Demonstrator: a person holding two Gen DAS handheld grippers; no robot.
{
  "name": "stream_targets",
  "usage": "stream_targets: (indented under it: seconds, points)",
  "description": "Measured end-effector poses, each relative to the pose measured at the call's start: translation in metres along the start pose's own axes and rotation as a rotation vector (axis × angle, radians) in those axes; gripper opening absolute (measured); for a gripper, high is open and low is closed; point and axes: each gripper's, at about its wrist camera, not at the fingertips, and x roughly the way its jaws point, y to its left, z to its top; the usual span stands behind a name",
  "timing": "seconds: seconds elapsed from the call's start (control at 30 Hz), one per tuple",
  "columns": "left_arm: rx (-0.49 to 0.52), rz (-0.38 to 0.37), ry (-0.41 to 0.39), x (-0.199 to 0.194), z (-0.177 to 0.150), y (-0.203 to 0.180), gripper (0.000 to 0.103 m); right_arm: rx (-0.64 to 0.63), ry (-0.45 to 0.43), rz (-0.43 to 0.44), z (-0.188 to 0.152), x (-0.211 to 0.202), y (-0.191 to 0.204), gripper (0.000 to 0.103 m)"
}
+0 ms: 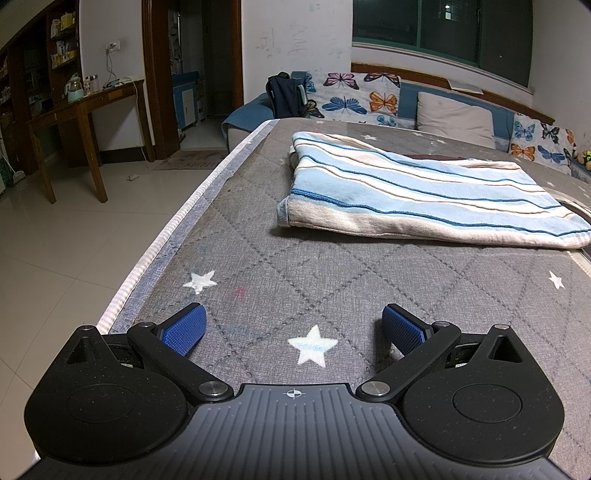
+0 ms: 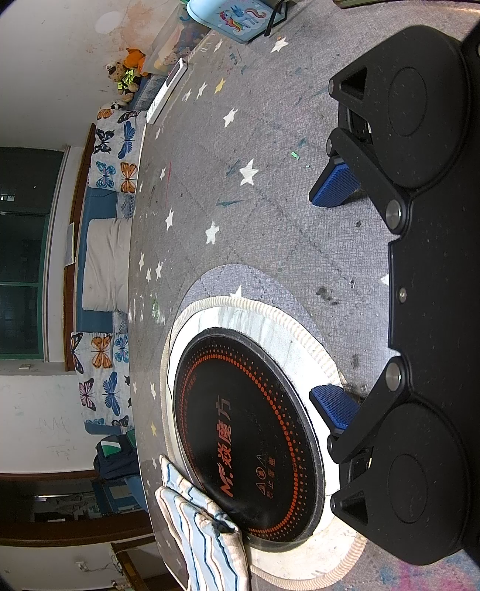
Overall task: Fold clothes
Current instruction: 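Move both grippers toward the folded striped shirt on the mattress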
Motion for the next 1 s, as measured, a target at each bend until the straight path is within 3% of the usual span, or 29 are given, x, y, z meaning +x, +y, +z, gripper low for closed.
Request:
stream_targets:
  seconds: [0.57, 0.8, 1.0]
  points:
    - [0.000, -0.006, 0.037, -0.002, 0.011, 0.003, 0.102, 0.006, 0.036, 0.012, 0.011, -0.004, 0.012, 0.103]
    - [-0.008, -0.023, -0.031, -0.008, 0.035, 0.007, 0.102, -0.051, -0.003, 0.172, 0.044, -0.015, 0.054, 0.102]
    - [0.038, -0.008, -0.062, 0.006, 0.048, 0.004, 0.094, -0.112, 0.007, 0.301, 0.066, -0.010, 0.101, 0.085]
